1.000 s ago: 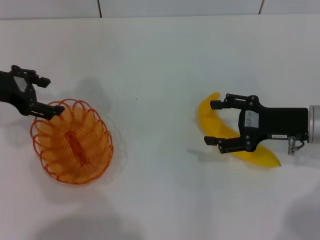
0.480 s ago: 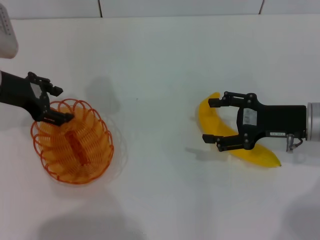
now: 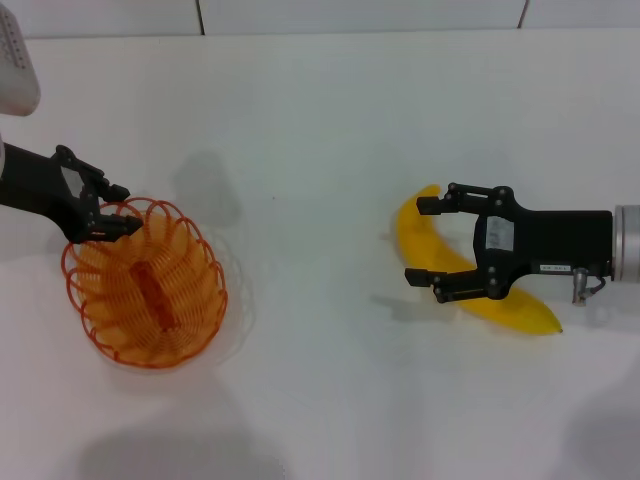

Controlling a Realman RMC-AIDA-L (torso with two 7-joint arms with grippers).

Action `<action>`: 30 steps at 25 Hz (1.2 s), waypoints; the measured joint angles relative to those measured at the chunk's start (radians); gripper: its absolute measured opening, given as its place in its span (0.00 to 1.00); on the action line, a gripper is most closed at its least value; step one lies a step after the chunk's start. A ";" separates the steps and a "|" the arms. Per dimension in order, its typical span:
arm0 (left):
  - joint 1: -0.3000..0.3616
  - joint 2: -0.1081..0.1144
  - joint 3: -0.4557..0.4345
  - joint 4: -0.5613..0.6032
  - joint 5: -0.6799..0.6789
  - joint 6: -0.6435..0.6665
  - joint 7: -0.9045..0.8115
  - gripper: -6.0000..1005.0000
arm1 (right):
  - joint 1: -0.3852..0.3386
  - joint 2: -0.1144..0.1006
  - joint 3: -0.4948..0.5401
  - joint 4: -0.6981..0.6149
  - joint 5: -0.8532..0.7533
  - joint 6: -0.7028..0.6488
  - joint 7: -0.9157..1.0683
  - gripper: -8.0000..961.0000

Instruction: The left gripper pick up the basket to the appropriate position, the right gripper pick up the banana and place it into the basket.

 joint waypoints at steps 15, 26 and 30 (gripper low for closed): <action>-0.015 0.001 0.001 -0.009 0.025 -0.014 -0.042 0.43 | 0.000 0.000 0.000 0.002 0.000 0.003 0.000 0.91; -0.017 0.001 0.001 -0.009 0.034 -0.021 -0.054 0.06 | 0.000 0.000 0.000 0.002 0.002 0.004 0.000 0.91; -0.017 0.001 0.001 -0.009 0.036 -0.022 -0.057 0.05 | 0.000 0.000 0.000 0.002 0.002 0.003 0.000 0.91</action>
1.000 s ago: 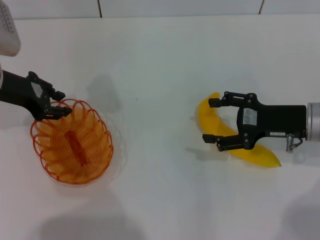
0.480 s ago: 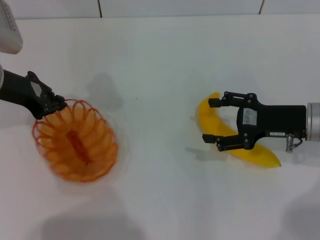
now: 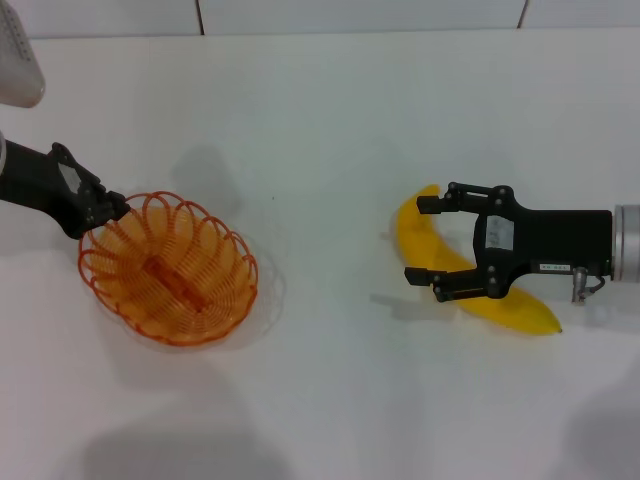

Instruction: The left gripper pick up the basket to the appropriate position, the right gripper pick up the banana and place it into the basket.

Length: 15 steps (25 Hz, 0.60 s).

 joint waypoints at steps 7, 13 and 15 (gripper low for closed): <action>0.002 0.000 0.000 0.008 -0.005 -0.001 -0.036 0.05 | -0.004 0.000 0.000 0.000 0.002 -0.002 0.000 0.91; 0.010 0.000 -0.005 0.041 -0.012 0.005 -0.123 0.05 | -0.009 -0.002 0.002 0.000 0.004 -0.004 0.000 0.91; 0.016 -0.002 -0.005 0.059 -0.022 0.009 -0.166 0.05 | -0.010 -0.003 0.004 0.000 0.004 -0.004 0.000 0.91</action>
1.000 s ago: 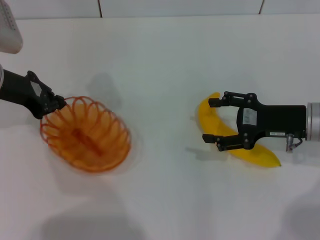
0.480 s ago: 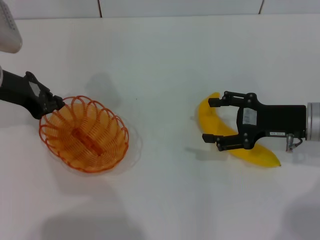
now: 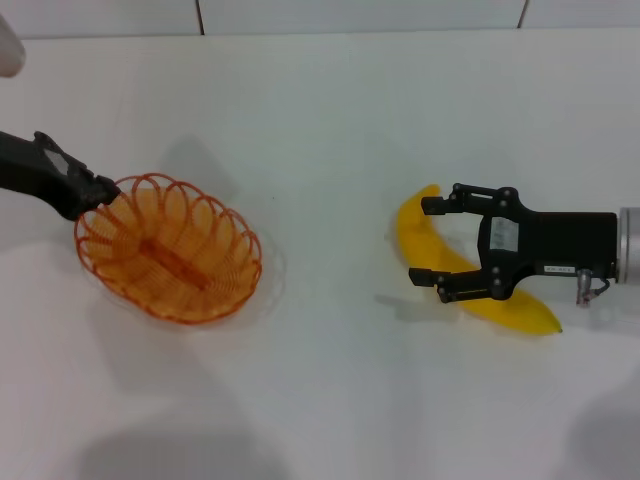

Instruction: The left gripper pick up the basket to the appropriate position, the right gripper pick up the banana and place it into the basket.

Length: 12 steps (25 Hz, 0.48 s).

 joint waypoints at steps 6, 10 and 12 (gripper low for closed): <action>0.040 -0.005 0.004 0.073 -0.114 0.018 -0.126 0.05 | -0.007 -0.003 0.004 0.000 0.002 -0.001 0.000 0.91; 0.057 -0.005 0.004 0.074 -0.225 0.025 -0.194 0.04 | -0.010 -0.004 0.007 0.000 0.004 -0.001 0.003 0.91; 0.059 -0.005 0.004 0.060 -0.259 0.022 -0.236 0.04 | -0.008 -0.005 0.007 0.000 0.004 -0.001 0.011 0.91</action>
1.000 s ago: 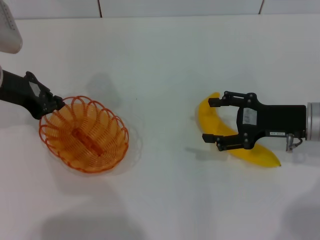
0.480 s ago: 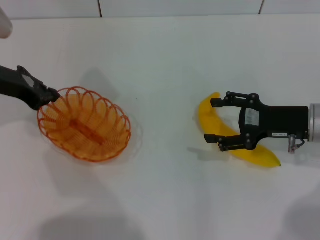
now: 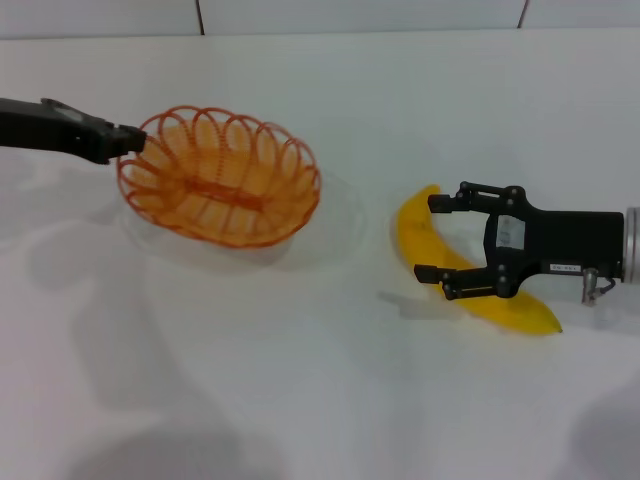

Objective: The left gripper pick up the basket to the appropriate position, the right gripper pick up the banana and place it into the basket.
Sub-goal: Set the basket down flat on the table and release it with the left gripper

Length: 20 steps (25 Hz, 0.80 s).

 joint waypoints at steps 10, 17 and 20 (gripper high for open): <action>-0.091 0.006 -0.003 -0.283 -0.025 -0.110 -0.100 0.05 | 0.015 -0.001 0.000 0.000 0.024 0.000 0.011 0.91; -0.119 0.007 -0.001 -0.326 0.100 -0.150 -0.188 0.05 | 0.021 0.002 0.000 0.000 0.027 0.000 0.012 0.91; -0.128 0.007 -0.001 -0.327 0.103 -0.150 -0.213 0.05 | 0.021 0.003 0.000 0.000 0.028 0.000 0.012 0.91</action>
